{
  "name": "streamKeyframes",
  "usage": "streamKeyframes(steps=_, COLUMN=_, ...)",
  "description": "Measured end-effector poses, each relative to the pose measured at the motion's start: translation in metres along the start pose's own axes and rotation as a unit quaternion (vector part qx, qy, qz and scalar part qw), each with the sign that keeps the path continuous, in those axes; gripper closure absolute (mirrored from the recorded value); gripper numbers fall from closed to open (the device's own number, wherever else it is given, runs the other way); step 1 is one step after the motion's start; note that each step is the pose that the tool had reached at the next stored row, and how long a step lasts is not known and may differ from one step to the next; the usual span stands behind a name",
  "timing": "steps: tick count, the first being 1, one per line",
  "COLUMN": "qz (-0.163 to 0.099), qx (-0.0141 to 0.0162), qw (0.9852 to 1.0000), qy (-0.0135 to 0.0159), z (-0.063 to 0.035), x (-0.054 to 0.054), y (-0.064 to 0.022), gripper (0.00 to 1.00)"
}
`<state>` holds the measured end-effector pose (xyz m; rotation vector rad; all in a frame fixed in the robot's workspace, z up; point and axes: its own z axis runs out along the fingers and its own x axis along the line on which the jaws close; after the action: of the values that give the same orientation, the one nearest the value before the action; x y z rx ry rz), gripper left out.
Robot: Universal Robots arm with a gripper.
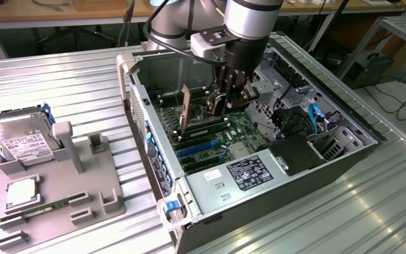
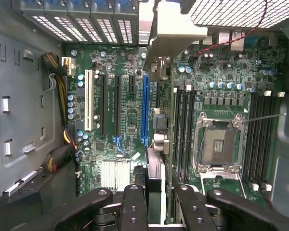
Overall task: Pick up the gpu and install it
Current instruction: 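Insert the gpu into the slot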
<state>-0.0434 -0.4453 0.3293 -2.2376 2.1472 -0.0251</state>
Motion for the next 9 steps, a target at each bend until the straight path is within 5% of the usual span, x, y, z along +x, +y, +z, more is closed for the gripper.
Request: streamKeyframes(steps=9, qz=0.0, qx=-0.0022, qw=1.0, qy=0.0005, z=0.0165, x=0.0, y=0.0007, gripper=0.73)
